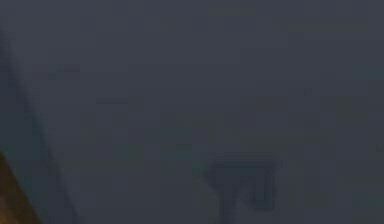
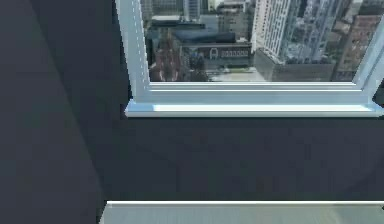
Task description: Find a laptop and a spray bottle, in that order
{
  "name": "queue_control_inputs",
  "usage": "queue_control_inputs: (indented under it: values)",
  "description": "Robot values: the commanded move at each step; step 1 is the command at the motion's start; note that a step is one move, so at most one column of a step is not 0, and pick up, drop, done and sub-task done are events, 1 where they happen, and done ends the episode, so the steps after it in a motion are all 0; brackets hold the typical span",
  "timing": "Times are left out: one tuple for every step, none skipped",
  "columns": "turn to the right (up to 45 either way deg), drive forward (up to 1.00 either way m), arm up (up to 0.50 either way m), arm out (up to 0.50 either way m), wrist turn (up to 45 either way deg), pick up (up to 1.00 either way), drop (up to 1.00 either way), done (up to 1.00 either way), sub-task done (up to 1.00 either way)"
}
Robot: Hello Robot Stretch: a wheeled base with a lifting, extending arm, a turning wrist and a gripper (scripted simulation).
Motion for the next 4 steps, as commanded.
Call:
queue_control_inputs:
  values:
    - [-45.0, 0.0, 0.0, 0.0, 0.0, 0.0, 0.0, 0.0, 0.0]
    - [-45.0, 0.0, 0.0, 0.0, 0.0, 0.0, 0.0, 0.0, 0.0]
    - [-45.0, 0.0, 0.0, 0.0, 0.0, 0.0, 0.0, 0.0, 0.0]
    - [-42.0, 0.0, 0.0, 0.0, 0.0, 0.0, 0.0, 0.0, 0.0]
